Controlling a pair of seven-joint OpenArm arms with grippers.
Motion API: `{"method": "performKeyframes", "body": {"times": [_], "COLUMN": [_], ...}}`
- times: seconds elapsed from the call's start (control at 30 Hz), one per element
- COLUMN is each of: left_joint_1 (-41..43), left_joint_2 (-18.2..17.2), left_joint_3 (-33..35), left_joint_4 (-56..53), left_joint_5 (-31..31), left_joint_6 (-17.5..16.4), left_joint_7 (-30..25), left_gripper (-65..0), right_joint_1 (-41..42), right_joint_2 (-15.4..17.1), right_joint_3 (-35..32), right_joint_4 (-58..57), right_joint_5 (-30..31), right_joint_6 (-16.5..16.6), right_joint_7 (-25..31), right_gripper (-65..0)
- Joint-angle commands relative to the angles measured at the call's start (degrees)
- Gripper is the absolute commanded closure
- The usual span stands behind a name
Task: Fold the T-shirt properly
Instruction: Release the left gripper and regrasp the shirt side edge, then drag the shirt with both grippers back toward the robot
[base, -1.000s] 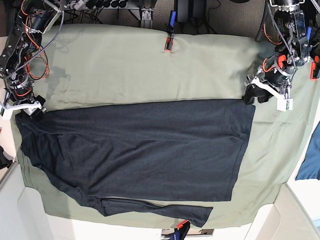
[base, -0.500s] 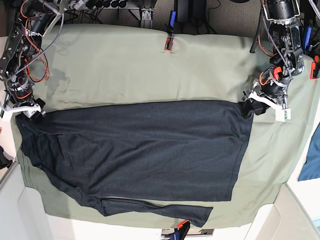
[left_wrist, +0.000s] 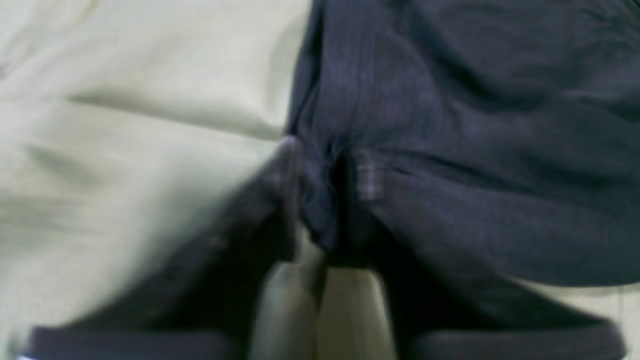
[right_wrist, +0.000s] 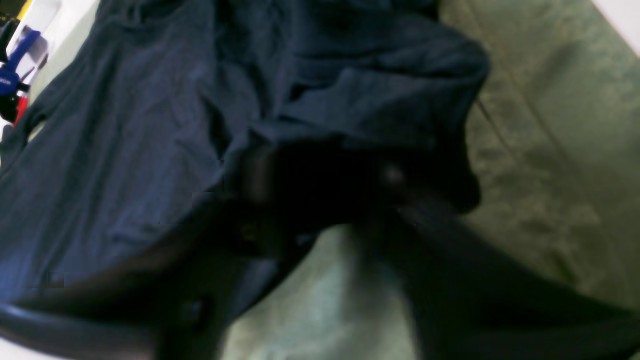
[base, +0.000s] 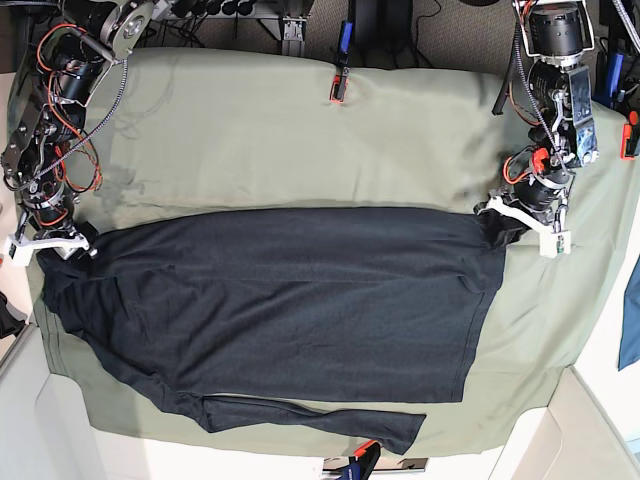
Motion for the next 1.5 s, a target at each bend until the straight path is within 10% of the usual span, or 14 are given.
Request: {"method": "performKeyframes", "body": {"times": [0.0,0.03,0.27,0.73,1.07,1.47], "left_joint_1": [-0.2,-0.1,0.4,14.2,25.0,28.9], "left_joint_2": [-0.4,-0.4,-3.1,-14.0,-14.1,-13.8], "left_joint_3": [0.0,0.0,-1.8,-9.4,-20.5,-20.5], "left_joint_4": [-0.9,-1.5,2.7,20.5,22.3,22.3], "left_joint_5": [1.7,2.1,1.1,-3.0,-10.6,-11.6], "left_joint_6": [-0.5,-1.6,-8.0,-8.7,-15.7,-15.9], "left_joint_7": [1.7,1.3,5.3,11.9,13.3,12.4], "left_gripper": [-4.7,-0.8,0.0,0.0,0.0,0.0], "right_joint_1": [1.2,1.2,0.6,-18.1,-35.2,-42.1], "right_joint_2": [0.6,0.6,0.8,0.9,0.9,0.9], "right_joint_3": [0.0,0.0,0.0,0.0,0.0,0.0], "right_joint_4": [0.5,0.5,2.5,27.8,44.0,46.6], "right_joint_5": [-0.1,-0.7,-1.6,10.0,11.1,11.0], "right_joint_6": [0.4,0.6,5.3,5.6,5.6,5.6], "right_joint_7": [0.9,1.0,-1.1,-13.6,-15.0,-13.6], "right_gripper": [-7.7,0.0,0.0,0.0,0.0,0.0]}}
